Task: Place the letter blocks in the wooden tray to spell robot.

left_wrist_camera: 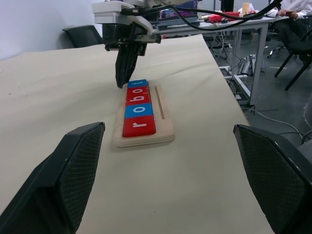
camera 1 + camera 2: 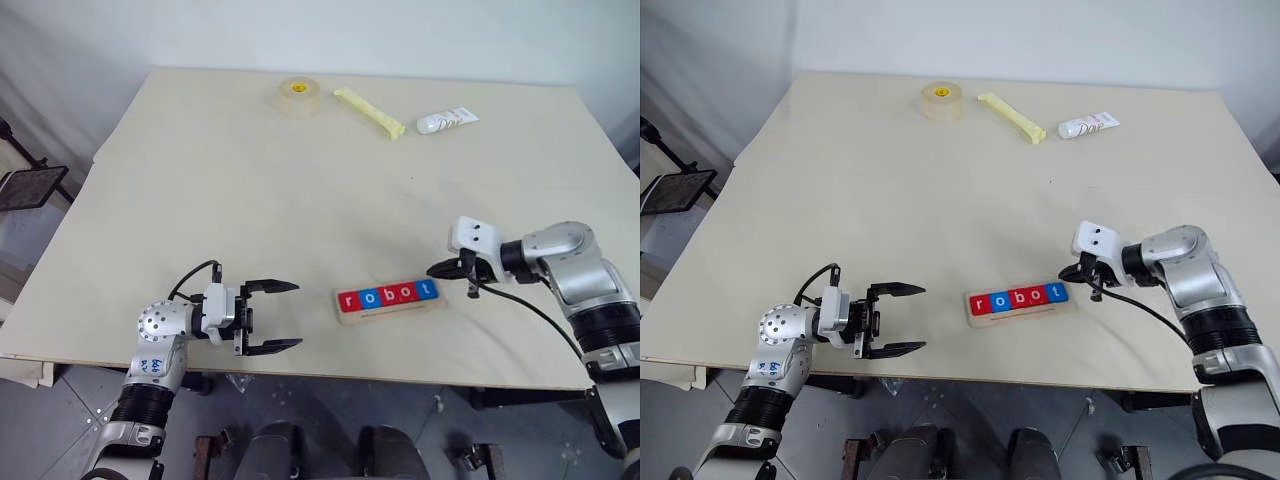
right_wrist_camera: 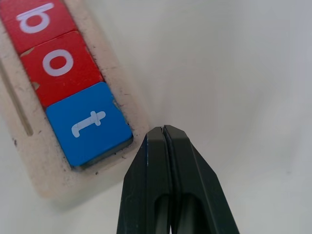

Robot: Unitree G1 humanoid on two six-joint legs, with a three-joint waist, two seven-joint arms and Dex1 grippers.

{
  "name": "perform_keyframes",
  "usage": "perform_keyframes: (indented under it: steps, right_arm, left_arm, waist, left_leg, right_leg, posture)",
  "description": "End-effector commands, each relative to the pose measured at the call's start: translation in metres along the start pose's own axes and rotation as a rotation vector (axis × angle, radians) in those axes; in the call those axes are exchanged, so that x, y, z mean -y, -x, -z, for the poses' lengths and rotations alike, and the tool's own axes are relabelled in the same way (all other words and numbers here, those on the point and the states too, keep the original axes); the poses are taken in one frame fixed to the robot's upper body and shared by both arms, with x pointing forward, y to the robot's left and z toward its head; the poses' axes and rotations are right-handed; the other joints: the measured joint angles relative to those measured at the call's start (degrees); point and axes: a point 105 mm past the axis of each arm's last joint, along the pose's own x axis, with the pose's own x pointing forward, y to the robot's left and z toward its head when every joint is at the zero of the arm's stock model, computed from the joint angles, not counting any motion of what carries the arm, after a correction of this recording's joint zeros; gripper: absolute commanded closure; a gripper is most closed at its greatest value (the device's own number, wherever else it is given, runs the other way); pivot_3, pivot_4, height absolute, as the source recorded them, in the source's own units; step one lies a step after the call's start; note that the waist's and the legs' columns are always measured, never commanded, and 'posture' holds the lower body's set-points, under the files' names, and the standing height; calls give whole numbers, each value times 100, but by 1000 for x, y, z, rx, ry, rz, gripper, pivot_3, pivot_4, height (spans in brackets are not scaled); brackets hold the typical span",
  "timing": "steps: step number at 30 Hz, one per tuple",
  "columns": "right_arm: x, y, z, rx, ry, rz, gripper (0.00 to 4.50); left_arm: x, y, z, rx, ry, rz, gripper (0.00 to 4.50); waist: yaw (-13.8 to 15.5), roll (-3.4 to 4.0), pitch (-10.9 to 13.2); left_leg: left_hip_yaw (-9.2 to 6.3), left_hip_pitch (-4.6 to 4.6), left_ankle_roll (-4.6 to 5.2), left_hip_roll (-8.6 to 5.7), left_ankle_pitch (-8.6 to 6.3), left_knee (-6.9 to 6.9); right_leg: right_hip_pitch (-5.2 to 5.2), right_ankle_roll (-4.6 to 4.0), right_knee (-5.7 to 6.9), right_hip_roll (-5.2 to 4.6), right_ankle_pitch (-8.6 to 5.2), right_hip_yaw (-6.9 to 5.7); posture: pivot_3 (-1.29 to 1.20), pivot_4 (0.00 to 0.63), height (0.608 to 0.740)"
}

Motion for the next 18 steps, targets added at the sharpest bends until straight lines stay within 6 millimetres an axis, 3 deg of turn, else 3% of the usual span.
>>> perform_keyframes:
  steps: [1, 18]
  right_arm:
    - [-1, 10, 1, -6, -4, 8, 4461]
    - [-12, 16, 1, -7, -27, -12, 4461]
  left_arm:
    - [-4, 0, -5, 13, -21, -1, 0]
    - [-10, -1, -2, 9, -23, 10, 0]
  waist:
    - [-1, 0, 0]
    - [-1, 0, 0]
  left_leg:
    - [0, 0, 0, 0, 0, 0]
    - [1, 0, 0, 0, 0, 0]
  right_leg:
    - [0, 0, 0, 0, 0, 0]
    - [0, 0, 0, 0, 0, 0]
  posture:
    - [0, 150, 740]
    - [0, 150, 740]
